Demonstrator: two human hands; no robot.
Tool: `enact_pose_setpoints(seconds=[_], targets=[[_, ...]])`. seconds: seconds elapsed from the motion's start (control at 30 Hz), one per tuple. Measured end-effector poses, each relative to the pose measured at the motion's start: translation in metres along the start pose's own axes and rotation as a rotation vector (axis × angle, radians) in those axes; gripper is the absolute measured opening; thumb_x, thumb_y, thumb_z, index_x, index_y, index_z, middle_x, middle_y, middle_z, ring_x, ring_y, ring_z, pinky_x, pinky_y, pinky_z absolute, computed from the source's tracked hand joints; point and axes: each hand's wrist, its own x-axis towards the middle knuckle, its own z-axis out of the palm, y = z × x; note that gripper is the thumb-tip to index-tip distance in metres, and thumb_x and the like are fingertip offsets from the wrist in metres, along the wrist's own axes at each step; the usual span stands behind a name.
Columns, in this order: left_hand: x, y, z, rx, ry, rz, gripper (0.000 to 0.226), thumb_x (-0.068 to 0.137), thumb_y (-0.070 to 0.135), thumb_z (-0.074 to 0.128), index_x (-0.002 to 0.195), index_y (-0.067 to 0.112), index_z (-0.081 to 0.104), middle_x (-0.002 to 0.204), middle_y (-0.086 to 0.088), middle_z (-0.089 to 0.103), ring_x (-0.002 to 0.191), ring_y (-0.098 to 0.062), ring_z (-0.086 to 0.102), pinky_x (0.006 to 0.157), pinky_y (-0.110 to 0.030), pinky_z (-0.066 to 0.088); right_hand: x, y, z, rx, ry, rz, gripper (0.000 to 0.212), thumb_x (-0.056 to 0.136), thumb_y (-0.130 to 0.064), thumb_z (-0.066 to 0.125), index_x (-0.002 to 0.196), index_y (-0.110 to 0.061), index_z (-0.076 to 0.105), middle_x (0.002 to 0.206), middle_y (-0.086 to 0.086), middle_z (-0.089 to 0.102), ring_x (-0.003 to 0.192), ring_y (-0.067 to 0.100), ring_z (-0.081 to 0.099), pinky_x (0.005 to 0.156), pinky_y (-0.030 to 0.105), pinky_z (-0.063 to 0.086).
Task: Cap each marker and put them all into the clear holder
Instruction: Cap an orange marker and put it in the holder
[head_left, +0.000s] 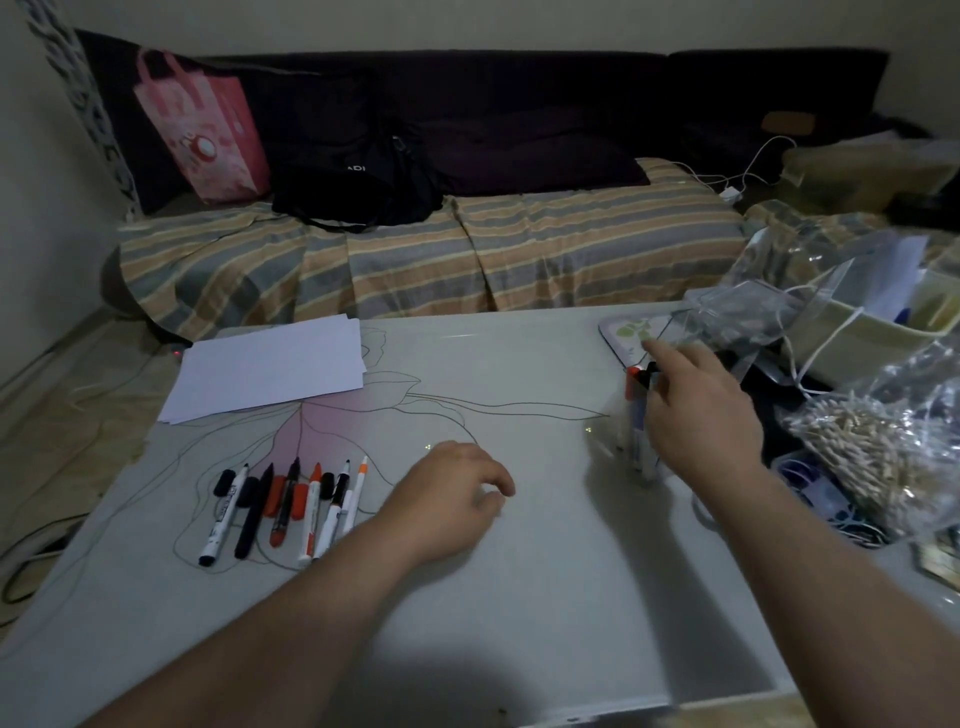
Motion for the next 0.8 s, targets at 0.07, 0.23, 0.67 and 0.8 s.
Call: enact_pose_setpoints(seconds=[0.07,0.23,0.67,0.8], targets=[[-0.003,-0.020,-0.015,0.049,0.020,-0.081,0.035,0.091,0.010,0.055,0.107,0.034,0.074,0.112,0.008,0.067,0.110,-0.018,0.054,0.098,-0.032,0.044,-0.006,-0.020,0.010,0.054,0.017,-0.125,0.040,0.099,-0.021,0.049,0.137,-0.027,0.061,0.133,0.004,0.057,0.113,0.033,0.060,0.087,0.042,0.051],[-0.026,-0.083,-0.051,0.105,0.167,-0.362,0.051,0.084,-0.002,0.053,0.104,0.039,0.074,0.112,0.008,0.065,0.105,-0.017,0.061,0.090,-0.035,0.054,-0.046,-0.078,0.070,0.124,-0.339,-0.412,0.034,0.093,-0.021,0.052,0.121,-0.027,0.070,0.121,0.000,0.063,0.110,0.025,0.062,0.093,0.037,0.051],[-0.065,-0.138,-0.063,0.133,0.187,-0.485,0.029,0.094,0.024,0.057,0.109,0.041,0.075,0.097,0.003,0.055,0.101,-0.023,0.059,0.094,-0.036,0.051,-0.103,-0.175,0.155,0.035,-0.775,-0.604,0.048,0.097,-0.051,0.045,0.144,-0.039,0.043,0.131,0.003,0.044,0.123,0.030,0.044,0.095,0.046,0.048],[-0.058,-0.132,-0.054,0.169,0.093,-0.456,0.030,0.092,0.030,0.058,0.115,0.044,0.073,0.108,-0.003,0.061,0.108,-0.025,0.057,0.097,-0.036,0.050,-0.098,-0.173,0.159,-0.005,-0.717,-0.604,0.040,0.100,-0.050,0.043,0.137,-0.037,0.049,0.126,0.003,0.045,0.115,0.030,0.047,0.087,0.044,0.048]])
